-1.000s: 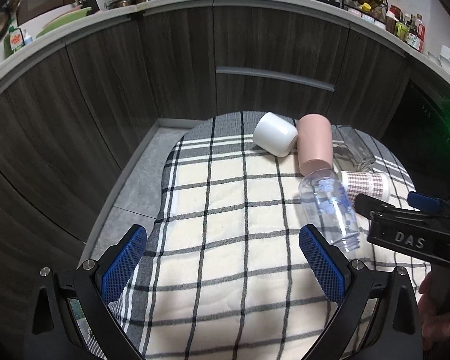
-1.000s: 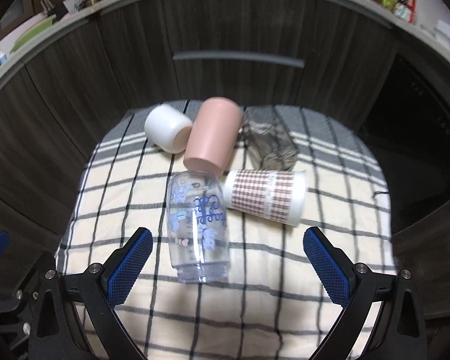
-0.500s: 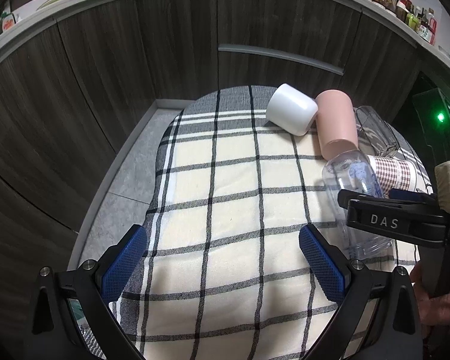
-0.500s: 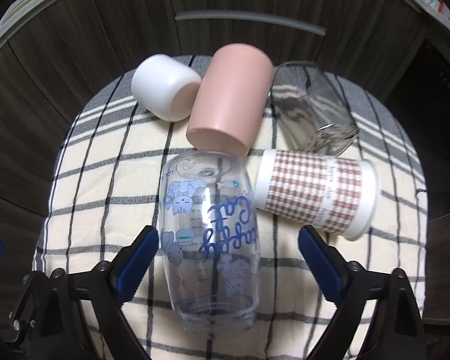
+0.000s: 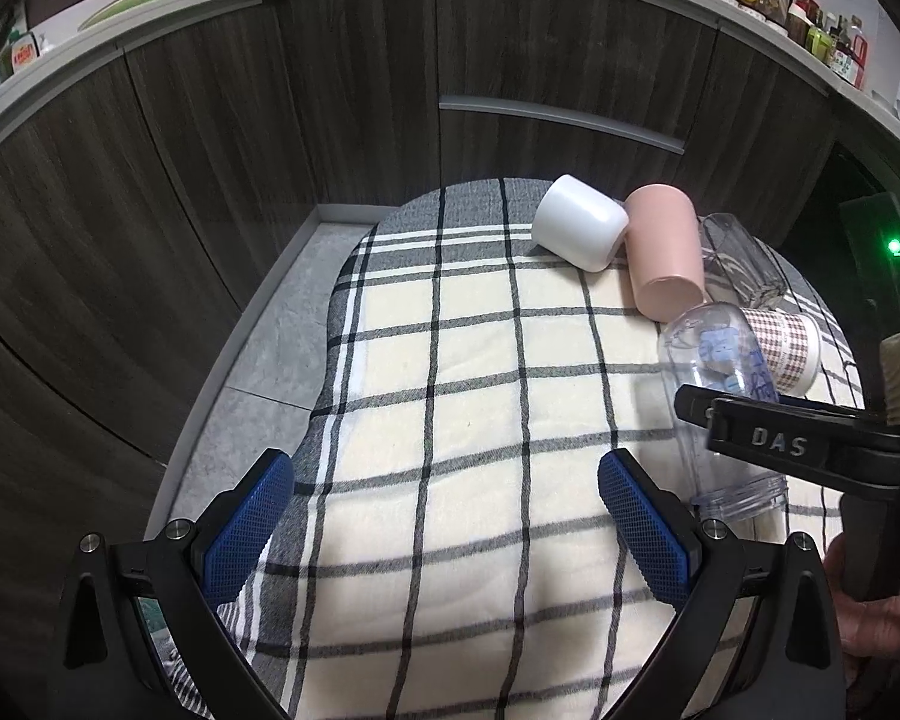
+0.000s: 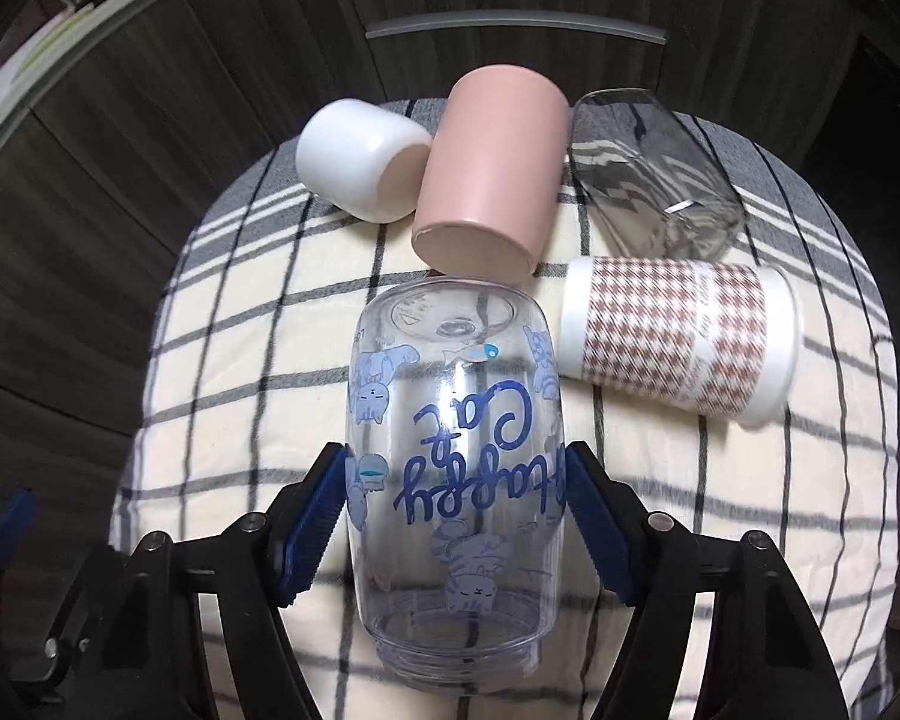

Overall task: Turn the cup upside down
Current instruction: 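Lift the clear cup with the right gripper and lower it back to the towel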

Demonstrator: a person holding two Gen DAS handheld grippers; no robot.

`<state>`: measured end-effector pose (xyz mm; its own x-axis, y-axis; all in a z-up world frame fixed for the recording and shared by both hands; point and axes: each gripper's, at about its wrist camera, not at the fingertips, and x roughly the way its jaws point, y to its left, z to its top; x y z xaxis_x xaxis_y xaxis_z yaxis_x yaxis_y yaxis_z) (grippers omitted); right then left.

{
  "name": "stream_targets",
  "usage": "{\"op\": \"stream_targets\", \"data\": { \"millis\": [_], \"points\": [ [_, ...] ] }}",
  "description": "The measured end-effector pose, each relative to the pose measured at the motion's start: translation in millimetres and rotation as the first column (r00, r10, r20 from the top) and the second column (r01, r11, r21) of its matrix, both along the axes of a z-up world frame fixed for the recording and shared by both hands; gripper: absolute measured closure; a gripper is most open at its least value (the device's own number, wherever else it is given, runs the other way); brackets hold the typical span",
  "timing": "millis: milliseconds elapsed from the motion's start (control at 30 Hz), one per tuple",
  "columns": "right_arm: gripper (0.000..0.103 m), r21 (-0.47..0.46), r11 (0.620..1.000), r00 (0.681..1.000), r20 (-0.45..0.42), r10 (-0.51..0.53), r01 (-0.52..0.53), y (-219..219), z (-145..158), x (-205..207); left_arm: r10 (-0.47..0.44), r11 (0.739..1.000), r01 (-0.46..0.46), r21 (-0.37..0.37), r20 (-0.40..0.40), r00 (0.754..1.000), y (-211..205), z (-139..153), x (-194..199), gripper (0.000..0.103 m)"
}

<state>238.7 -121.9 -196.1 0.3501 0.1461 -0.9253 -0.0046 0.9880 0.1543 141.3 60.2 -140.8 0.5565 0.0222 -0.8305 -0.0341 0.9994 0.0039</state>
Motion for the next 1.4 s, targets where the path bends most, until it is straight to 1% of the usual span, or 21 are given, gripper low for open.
{"op": "stream_targets", "data": {
  "millis": [133, 333, 467, 567, 767, 1000, 1133, 1267, 1400],
  "points": [
    [0.031, 0.045, 0.999, 1.000, 0.008, -0.027, 0.027, -8, 17, -22, -0.002, 1.000, 0.002, 0.009, 0.011, 1.000, 0, 12, -19, 0.000],
    [0.031, 0.097, 0.993, 0.998, 0.006, -0.065, 0.064, -18, 34, -72, -0.009, 1.000, 0.008, 0.014, 0.030, 1.000, -3, 26, -53, 0.000],
    [0.031, 0.100, 0.993, 0.998, -0.002, -0.069, 0.068, -18, 31, -105, -0.021, 1.000, 0.020, 0.017, 0.035, 0.999, -8, 30, -80, 0.000],
    [0.031, 0.103, 0.992, 0.998, -0.003, -0.070, 0.070, -17, 27, -128, -0.032, 0.999, 0.031, 0.033, 0.038, 0.999, -11, 32, -101, 0.000],
    [0.031, 0.120, 0.990, 0.998, -0.004, -0.069, 0.069, -11, 20, -159, -0.030, 0.999, 0.029, 0.036, 0.030, 0.999, -7, 29, -130, 0.000],
    [0.031, 0.127, 0.990, 0.998, 0.019, -0.067, 0.064, -2, 7, -167, -0.015, 0.999, 0.015, 0.034, 0.026, 1.000, 1, 18, -143, 0.000],
    [0.031, 0.140, 0.988, 0.997, 0.030, -0.072, 0.067, 0, -3, -167, -0.023, 0.999, 0.023, 0.037, 0.015, 1.000, 0, 9, -142, 0.000],
    [0.031, 0.172, 0.982, 0.995, 0.044, -0.084, 0.075, -4, -8, -162, -0.023, 0.999, 0.022, 0.046, 0.024, 0.999, -2, 8, -139, 0.000],
    [0.031, 0.177, 0.982, 0.995, 0.052, -0.080, 0.070, -4, -11, -154, -0.006, 0.999, 0.005, 0.044, 0.021, 1.000, 0, 6, -136, 0.000]
  ]
}}
